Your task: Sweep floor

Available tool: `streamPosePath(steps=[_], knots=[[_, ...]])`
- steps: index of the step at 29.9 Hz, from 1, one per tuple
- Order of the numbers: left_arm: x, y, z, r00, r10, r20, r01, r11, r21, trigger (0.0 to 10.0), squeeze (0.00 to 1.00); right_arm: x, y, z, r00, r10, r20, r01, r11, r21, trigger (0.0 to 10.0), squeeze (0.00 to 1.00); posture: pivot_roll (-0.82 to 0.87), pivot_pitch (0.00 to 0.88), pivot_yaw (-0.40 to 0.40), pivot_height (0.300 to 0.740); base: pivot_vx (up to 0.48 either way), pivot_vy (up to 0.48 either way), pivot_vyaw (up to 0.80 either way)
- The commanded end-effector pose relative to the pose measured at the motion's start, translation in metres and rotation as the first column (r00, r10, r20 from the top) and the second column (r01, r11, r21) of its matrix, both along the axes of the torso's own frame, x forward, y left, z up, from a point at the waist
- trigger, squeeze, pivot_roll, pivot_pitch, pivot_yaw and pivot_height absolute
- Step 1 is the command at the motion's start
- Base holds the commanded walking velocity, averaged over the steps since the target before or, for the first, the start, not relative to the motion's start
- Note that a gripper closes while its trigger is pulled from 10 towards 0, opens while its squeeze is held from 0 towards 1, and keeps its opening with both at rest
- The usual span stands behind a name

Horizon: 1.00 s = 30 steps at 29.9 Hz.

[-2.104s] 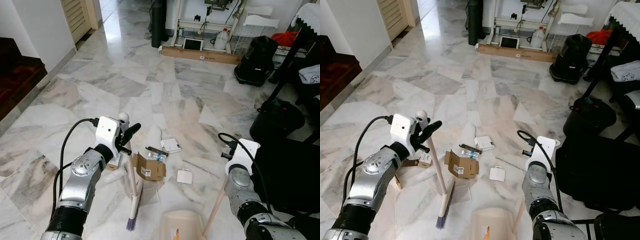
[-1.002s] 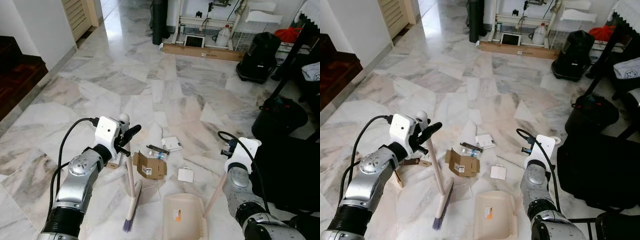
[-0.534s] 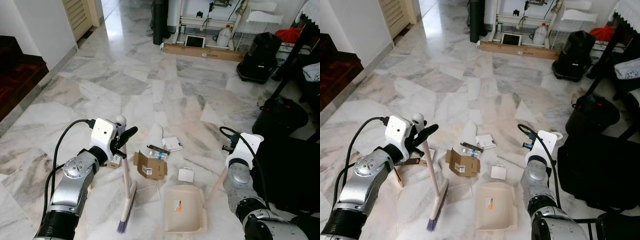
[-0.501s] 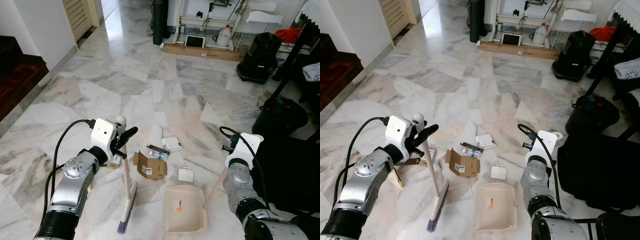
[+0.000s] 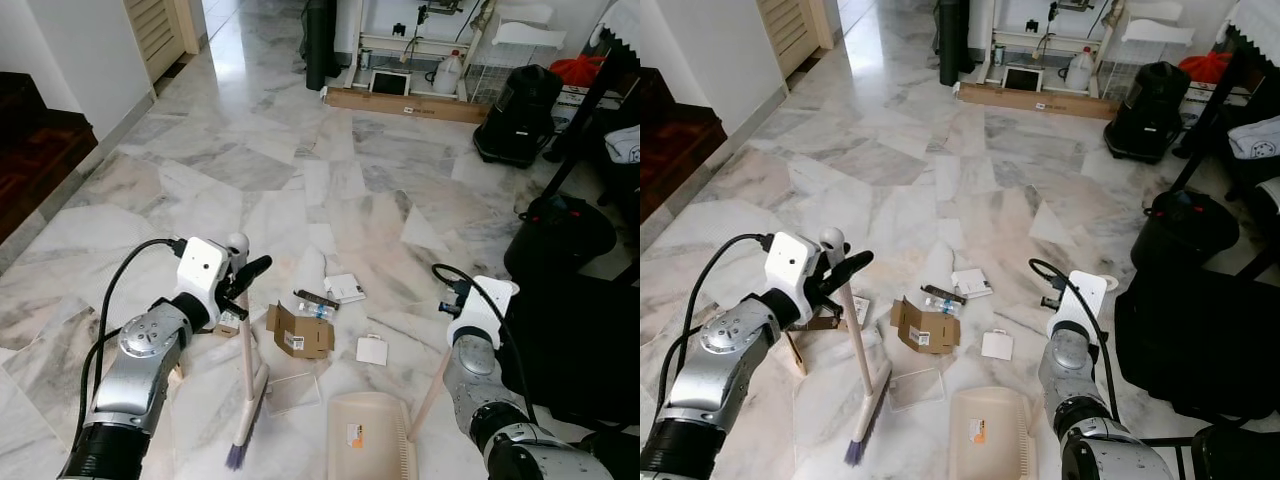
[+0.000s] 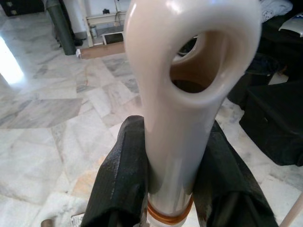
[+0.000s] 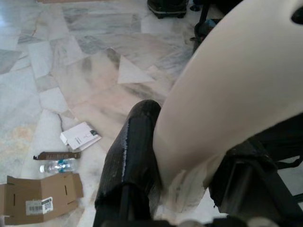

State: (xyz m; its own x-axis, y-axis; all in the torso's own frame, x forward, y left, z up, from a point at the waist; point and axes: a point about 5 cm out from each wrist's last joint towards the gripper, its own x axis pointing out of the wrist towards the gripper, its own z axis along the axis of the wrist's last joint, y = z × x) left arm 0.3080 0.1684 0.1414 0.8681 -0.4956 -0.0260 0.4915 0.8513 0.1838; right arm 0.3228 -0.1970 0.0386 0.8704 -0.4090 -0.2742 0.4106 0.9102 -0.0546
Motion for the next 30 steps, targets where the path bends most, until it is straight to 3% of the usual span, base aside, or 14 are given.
streamPosePath(steps=[1, 3, 7, 16, 30], knots=[[-0.002, 0.0, 0.008, 0.999, -0.015, 0.029, 0.016, 1.0, -0.007, 10.0, 0.0, -0.004, 0.002, -0.007, 0.999, 0.01, -0.043, -0.011, 1.0, -0.006, 10.0, 0.0, 0.07, 0.06, -0.032, 0.74, 0.0, 0.0, 0.0], [-0.002, 0.0, 0.008, 0.999, -0.016, 0.03, 0.017, 1.0, -0.005, 10.0, 0.0, -0.004, 0.002, -0.006, 0.999, 0.009, -0.032, -0.01, 1.0, -0.002, 10.0, 0.0, 0.07, 0.056, -0.031, 0.74, 0.0, 0.0, 0.0], [-0.001, 0.0, 0.009, 0.999, -0.02, 0.033, 0.02, 1.0, -0.001, 10.0, 0.0, 0.002, -0.003, 0.008, 0.996, -0.03, 0.083, 0.03, 1.0, -0.002, 10.0, 0.0, 0.07, 0.051, -0.03, 0.74, 0.0, 0.0, 0.0], [-0.002, -0.002, 0.009, 0.999, -0.025, 0.034, 0.025, 1.0, -0.001, 10.0, 0.0, 0.002, -0.007, 0.011, 0.994, -0.043, 0.096, 0.043, 0.999, -0.002, 10.0, 0.0, 0.07, 0.054, -0.029, 0.74, 0.0, 0.0, 0.0], [-0.005, 0.001, 0.007, 0.999, -0.024, 0.022, 0.024, 1.0, 0.01, 10.0, 0.0, -0.018, -0.004, -0.025, 0.989, -0.041, -0.143, 0.049, 0.998, 0.047, 10.0, 0.0, 0.09, 0.078, -0.025, 0.74, 0.0, 0.0, 0.0]])
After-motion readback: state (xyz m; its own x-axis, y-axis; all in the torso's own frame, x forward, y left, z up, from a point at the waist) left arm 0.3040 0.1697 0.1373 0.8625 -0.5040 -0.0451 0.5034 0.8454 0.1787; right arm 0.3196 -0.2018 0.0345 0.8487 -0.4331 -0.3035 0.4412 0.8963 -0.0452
